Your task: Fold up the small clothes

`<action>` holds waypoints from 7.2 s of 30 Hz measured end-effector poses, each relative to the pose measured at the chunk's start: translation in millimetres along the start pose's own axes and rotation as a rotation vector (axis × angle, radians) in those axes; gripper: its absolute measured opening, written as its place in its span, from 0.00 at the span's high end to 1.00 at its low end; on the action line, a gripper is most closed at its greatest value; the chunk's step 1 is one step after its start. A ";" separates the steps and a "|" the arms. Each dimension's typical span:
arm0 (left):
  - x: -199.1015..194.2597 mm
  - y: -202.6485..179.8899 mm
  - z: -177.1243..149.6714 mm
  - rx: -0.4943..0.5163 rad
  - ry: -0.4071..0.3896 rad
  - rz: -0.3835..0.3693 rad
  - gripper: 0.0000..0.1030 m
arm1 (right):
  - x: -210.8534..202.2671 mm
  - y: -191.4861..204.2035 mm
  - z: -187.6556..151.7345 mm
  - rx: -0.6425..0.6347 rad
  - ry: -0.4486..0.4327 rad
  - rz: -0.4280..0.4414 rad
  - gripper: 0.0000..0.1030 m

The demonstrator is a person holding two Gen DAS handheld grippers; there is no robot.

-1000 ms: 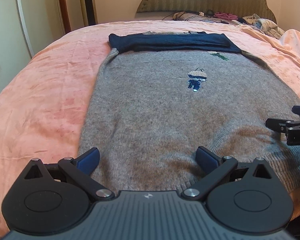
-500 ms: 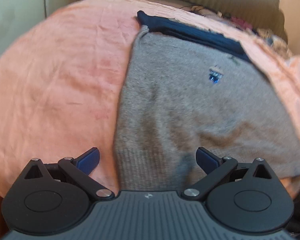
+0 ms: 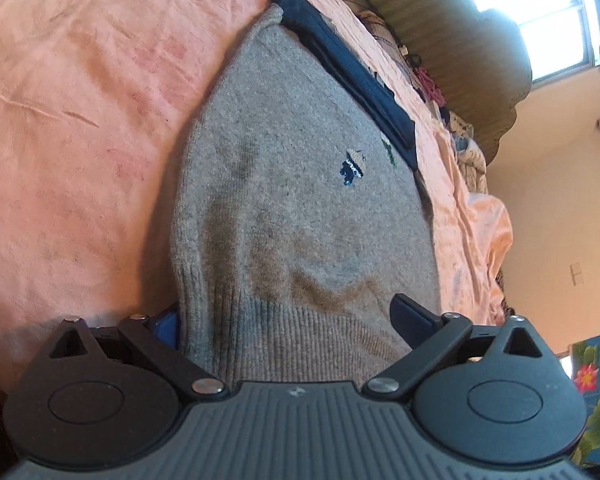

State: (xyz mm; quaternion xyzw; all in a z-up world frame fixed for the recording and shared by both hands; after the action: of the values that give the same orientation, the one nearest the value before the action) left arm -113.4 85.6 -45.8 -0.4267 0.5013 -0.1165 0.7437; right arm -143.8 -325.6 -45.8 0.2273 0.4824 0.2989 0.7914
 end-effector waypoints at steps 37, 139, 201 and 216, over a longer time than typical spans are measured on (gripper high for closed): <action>-6.7 -100.4 137.6 0.259 -0.150 -0.109 0.97 | -4.7 2.5 176.7 -0.024 -0.331 0.141 0.89; 28.5 -13.9 150.4 -0.044 -0.428 0.111 0.95 | 63.6 -42.3 140.5 0.257 -0.399 0.054 0.90; 152.8 -110.4 185.0 0.630 -0.418 0.482 0.10 | 166.6 41.7 236.4 -0.546 -0.312 -0.492 0.28; 116.9 -89.9 130.3 0.702 -0.425 0.472 0.03 | 154.0 37.0 165.4 -0.597 -0.225 -0.520 0.17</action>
State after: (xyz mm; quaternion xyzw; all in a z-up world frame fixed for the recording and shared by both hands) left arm 74.5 28.1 -36.5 -0.0385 0.3517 -0.0169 0.9352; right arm 50.4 -204.2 -47.2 -0.1103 0.3261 0.1891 0.9196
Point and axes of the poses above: each gripper's, at about its wrist camera, not at the fingertips, and x roughly the way its jaws point, y to its left, z to its top, the point moved 10 cm from there along x, roughly the way its jaws point, and after that the axes turned 11 degrees about -x, right-handed, at the moved point
